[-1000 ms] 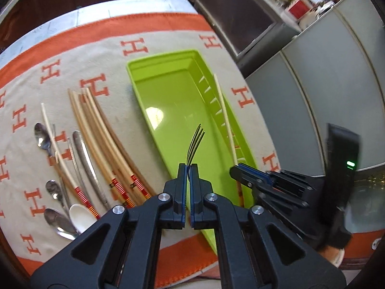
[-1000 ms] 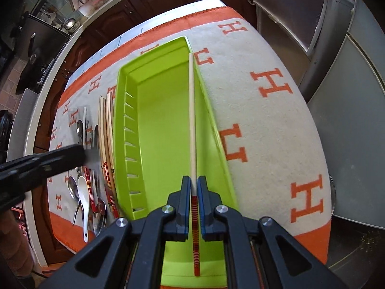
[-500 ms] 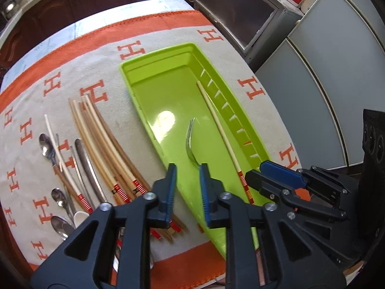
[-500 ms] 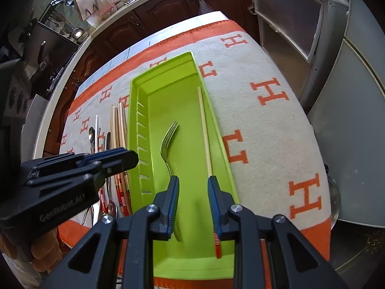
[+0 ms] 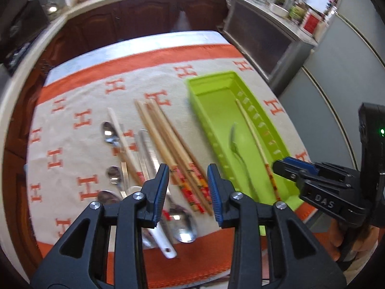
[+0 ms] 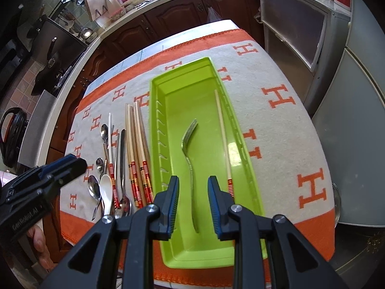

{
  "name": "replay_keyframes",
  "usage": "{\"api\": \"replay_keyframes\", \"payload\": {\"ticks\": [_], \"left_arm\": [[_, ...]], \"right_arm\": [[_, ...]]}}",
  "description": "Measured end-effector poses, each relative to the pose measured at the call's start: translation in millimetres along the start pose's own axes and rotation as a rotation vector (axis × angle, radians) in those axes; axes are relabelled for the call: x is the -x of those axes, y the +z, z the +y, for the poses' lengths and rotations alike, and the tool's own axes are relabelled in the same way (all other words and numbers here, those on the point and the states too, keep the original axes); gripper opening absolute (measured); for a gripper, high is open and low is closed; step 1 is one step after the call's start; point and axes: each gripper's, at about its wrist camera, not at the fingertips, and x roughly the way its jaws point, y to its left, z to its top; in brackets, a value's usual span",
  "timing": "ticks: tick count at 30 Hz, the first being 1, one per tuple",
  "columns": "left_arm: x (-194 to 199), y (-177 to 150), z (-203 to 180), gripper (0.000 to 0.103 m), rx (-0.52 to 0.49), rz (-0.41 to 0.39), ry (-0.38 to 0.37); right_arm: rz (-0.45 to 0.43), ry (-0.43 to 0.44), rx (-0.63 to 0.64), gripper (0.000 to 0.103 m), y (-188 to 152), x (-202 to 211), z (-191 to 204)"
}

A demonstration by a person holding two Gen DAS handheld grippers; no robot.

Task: Organize utensils
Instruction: 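Carry the fork and chopstick into the green tray and open both tools, then grasp the white ceramic spoon with the right tool while the left approaches a metal spoon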

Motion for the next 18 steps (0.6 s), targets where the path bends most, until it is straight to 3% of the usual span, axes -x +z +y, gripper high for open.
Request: {"api": "replay_keyframes", "payload": {"ticks": [3, 9, 18], "left_arm": [[17, -4, 22, 0.036, 0.035, -0.037, 0.036], [39, -20, 60, 0.037, 0.076, -0.044, 0.050], [29, -53, 97, 0.037, 0.128, 0.015, 0.068]], "right_arm": [[-0.002, 0.014, 0.023, 0.024, -2, 2, 12], [0.014, 0.046, 0.106, 0.024, -5, 0, 47], [0.085, 0.118, 0.180, 0.024, -19, -22, 89]]}}
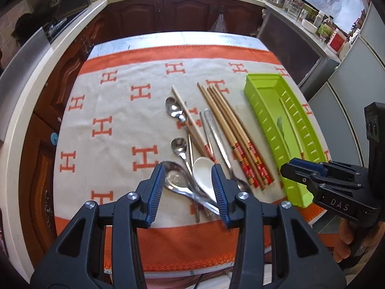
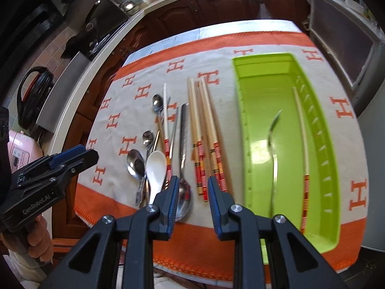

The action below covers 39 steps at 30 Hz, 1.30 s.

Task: Organize utensils
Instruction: 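Grasp the white ceramic spoon with the right tool while the left approaches a metal spoon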

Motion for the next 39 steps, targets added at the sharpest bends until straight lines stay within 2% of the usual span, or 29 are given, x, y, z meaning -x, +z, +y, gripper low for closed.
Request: {"api": "replay_keyframes", "payload": {"ticks": [5, 10, 20, 34, 37, 38, 39], "left_arm": [[-28, -16, 19, 0.037, 0.059, 0.079, -0.039], [-54, -32, 42, 0.037, 0.125, 0.139, -0.040], [-79, -46, 67, 0.037, 0.187, 0.182, -0.061], [-93, -50, 85, 0.037, 0.220, 0.192, -0.093], [-95, -50, 86, 0.037, 0.221, 0.190, -0.100], [-95, -50, 86, 0.037, 0.222, 0.189, -0.103], [-96, -49, 86, 0.037, 0.223, 0.188, -0.107]], "right_arm": [[0.068, 0.046, 0.009, 0.024, -4, -26, 13], [0.139, 0.110, -0.025, 0.024, -6, -53, 19], [0.235, 0.143, -0.061, 0.024, -12, -85, 29], [0.261, 0.123, -0.066, 0.024, -7, -103, 39], [0.255, 0.110, -0.054, 0.017, -5, -106, 42], [0.254, 0.102, -0.051, 0.009, -5, -107, 42], [0.253, 0.099, -0.049, 0.008, -6, -107, 42]]}}
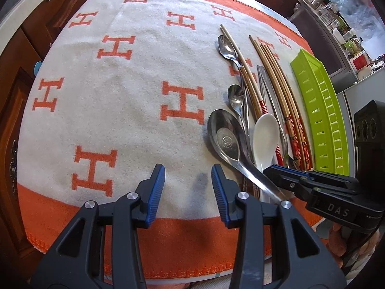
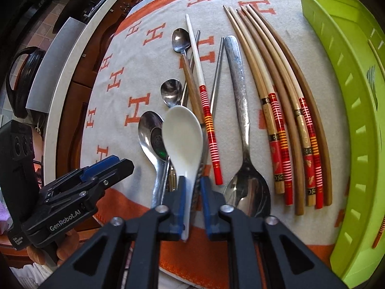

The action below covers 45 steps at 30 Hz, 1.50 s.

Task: Organize utensils
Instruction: 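Grasp the white ceramic spoon with the right tool while the left approaches a metal spoon, then close the left tool on the large metal spoon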

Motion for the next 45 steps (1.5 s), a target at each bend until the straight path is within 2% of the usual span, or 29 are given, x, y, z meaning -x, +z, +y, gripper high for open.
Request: {"api": "replay_keyframes", "payload": {"ticks": [4, 7, 13, 16, 26, 29, 31, 40, 45], "left_arm": [[-2, 2, 0, 0.037, 0.002, -0.007, -0.014], [-4, 5, 0, 0.037, 0.011, -0.009, -0.035], [-9, 13, 1, 0.037, 0.051, -0.025, -0.086], [-12, 18, 0, 0.037, 0.051, -0.051, -0.080], [-23, 27, -30, 0.037, -0.045, -0.111, -0.063], [-25, 27, -37, 0.025, -0.058, -0.129, -0.039], [-27, 26, -37, 0.009, -0.056, -0.134, -0.027], [-22, 23, -24, 0.000, -0.025, -0.132, -0.087], [-16, 22, -17, 0.000, -0.017, -0.132, -0.128]], "right_arm": [[-0.029, -0.003, 0.020, 0.002, -1, 3, 4], [-0.060, -0.048, 0.045, 0.002, -2, 7, 10], [-0.094, -0.074, 0.044, 0.002, -4, 16, 7], [-0.107, -0.091, 0.056, 0.002, -5, 19, 7], [-0.103, -0.091, 0.074, 0.002, -8, 18, 5], [-0.105, -0.090, 0.077, 0.002, -9, 19, 5], [-0.105, -0.090, 0.076, 0.002, -9, 18, 5], [-0.099, -0.069, 0.069, 0.003, -9, 17, 2], [-0.125, -0.053, 0.076, 0.004, -6, 19, 3]]}}
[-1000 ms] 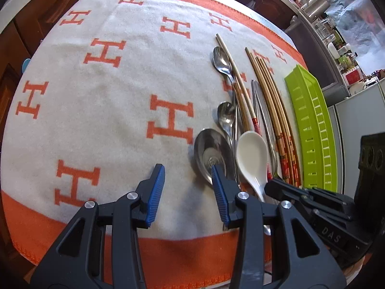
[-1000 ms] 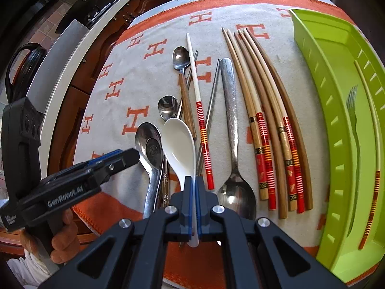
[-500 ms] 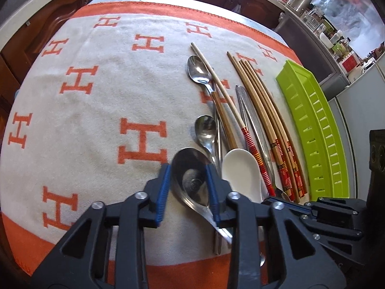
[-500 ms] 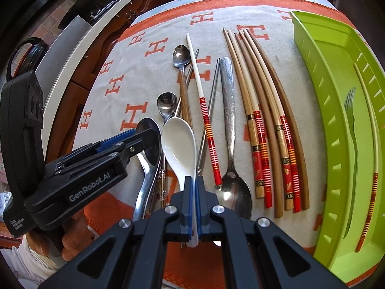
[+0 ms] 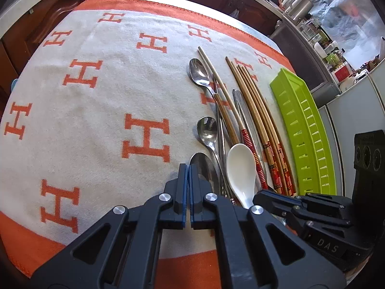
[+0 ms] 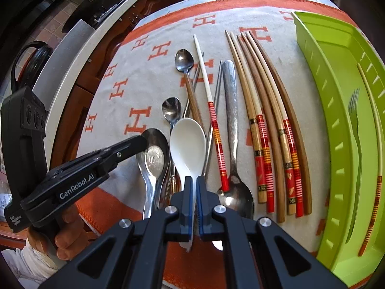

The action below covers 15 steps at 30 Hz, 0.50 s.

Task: Organize utensils
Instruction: 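Close the left tool on the large metal spoon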

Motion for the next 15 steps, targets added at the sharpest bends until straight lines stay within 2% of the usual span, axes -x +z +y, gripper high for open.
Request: {"api": "replay_keyframes", "payload": {"ticks": [5, 9, 15], "left_arm": [[5, -2, 5, 0.000, 0.008, 0.003, -0.020], [8, -2, 7, 0.000, 0.009, 0.000, -0.026], [9, -2, 8, 0.000, 0.007, 0.002, -0.041]], "right_arm": [[-0.009, -0.037, 0.006, 0.006, 7, -5, 2], [-0.008, -0.064, 0.003, 0.014, 10, -11, 2], [-0.033, -0.092, 0.012, 0.014, 15, -15, 5]]}}
